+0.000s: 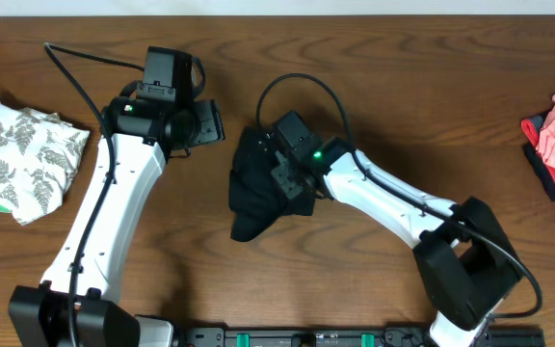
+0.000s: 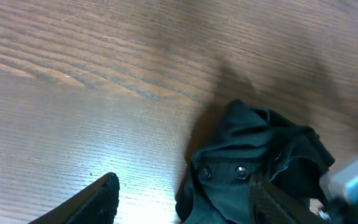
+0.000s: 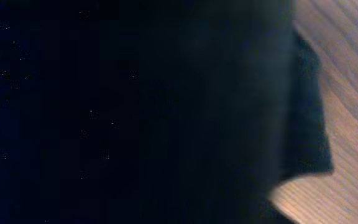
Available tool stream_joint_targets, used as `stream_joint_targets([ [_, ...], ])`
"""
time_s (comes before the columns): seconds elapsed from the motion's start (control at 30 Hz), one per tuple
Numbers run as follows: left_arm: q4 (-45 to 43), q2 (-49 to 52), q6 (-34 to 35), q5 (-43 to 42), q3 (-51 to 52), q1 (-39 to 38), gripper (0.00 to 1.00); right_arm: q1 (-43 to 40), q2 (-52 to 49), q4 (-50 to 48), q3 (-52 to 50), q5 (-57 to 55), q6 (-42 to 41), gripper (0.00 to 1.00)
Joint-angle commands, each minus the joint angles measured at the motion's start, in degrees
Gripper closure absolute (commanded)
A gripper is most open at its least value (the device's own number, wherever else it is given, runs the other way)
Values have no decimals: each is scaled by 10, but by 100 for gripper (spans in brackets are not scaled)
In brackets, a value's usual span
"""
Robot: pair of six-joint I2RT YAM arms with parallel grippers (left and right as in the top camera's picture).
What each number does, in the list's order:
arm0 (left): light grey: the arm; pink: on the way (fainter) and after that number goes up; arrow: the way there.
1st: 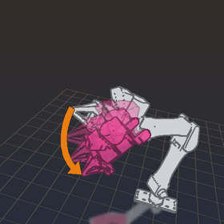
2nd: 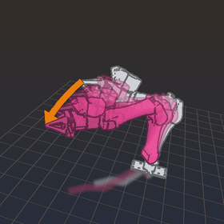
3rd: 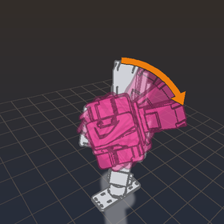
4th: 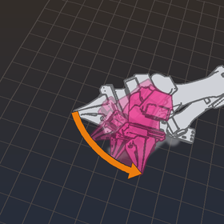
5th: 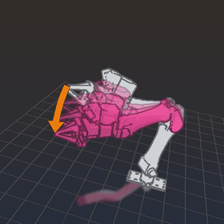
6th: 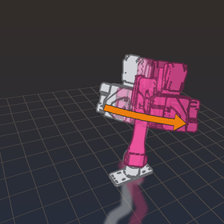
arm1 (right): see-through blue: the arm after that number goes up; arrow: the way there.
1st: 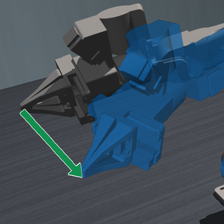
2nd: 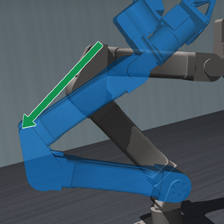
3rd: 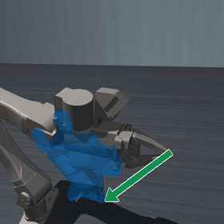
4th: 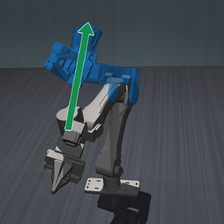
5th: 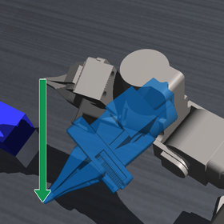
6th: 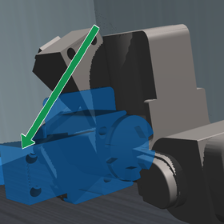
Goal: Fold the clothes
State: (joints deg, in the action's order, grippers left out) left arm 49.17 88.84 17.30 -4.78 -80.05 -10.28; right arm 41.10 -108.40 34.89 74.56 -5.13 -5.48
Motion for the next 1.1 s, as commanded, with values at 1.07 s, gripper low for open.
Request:
stream_joint_targets([
  [1.07,7,12,-8,-3,20,3,32,-97,61,64,3,-39,-106,72],
])
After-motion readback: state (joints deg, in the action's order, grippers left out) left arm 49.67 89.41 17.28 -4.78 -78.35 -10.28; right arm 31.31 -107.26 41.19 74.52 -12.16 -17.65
